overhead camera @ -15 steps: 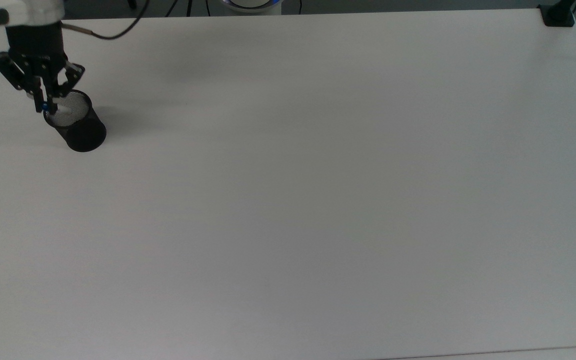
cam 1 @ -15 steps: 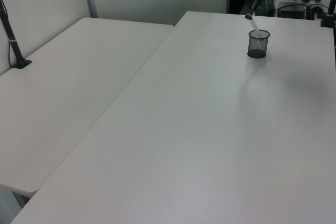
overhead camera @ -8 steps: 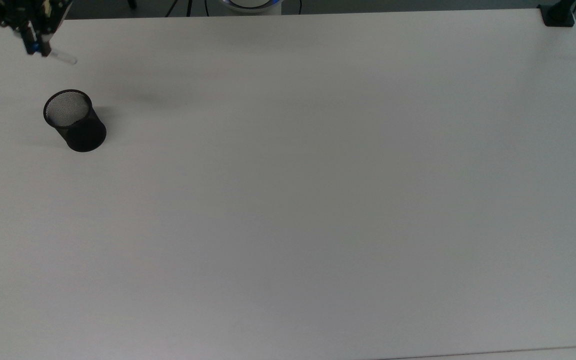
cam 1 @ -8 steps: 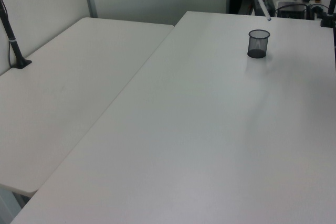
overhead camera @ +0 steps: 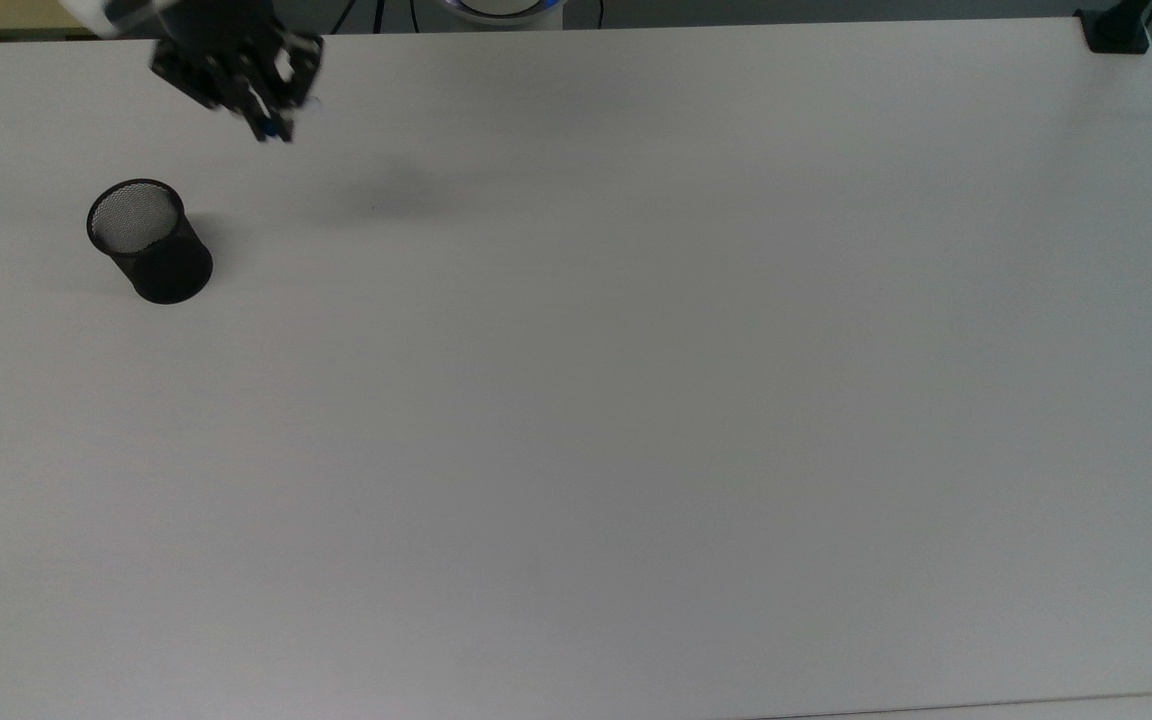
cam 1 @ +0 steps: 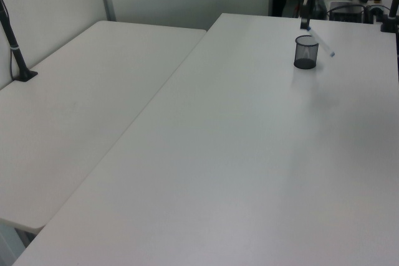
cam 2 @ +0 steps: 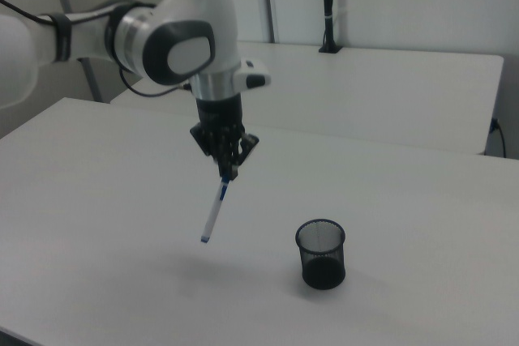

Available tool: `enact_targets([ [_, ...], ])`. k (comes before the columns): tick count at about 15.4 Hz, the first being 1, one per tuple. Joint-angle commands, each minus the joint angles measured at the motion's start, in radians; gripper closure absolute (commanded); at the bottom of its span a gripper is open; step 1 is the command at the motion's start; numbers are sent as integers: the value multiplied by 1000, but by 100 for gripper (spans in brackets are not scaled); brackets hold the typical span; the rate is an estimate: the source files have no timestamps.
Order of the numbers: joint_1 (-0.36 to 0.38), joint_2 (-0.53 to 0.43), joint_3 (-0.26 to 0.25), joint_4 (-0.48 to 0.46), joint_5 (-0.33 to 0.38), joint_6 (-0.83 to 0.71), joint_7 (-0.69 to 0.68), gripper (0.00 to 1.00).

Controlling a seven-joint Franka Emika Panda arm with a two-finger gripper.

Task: Remove the marker
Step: 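Carry the marker away from the cup and lower it to the table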

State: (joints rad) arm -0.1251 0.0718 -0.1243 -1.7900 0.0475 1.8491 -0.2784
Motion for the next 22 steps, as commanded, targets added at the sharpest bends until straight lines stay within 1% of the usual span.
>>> enact_targets([
  [1, 33, 118, 34, 0, -35, 74, 115, 100],
  [3, 50, 150, 34, -18, -55, 137, 154, 100],
  [5, 56, 181, 38, -26, -66, 183, 165, 100],
  [6, 64, 201, 49, -26, -77, 208, 179, 100],
  [9, 76, 259, 69, -28, -133, 278, 272, 100],
  [11, 76, 282, 74, -35, -143, 326, 301, 100],
  [13, 81, 292, 75, -51, -143, 364, 318, 98],
  [14, 82, 293, 75, -60, -143, 381, 326, 92],
  [16, 82, 292, 75, -58, -143, 390, 337, 56],
  [17, 82, 290, 77, -58, -143, 389, 344, 36],
  [19, 82, 286, 75, -55, -143, 387, 351, 21],
  [22, 82, 267, 77, -51, -143, 374, 351, 6],
])
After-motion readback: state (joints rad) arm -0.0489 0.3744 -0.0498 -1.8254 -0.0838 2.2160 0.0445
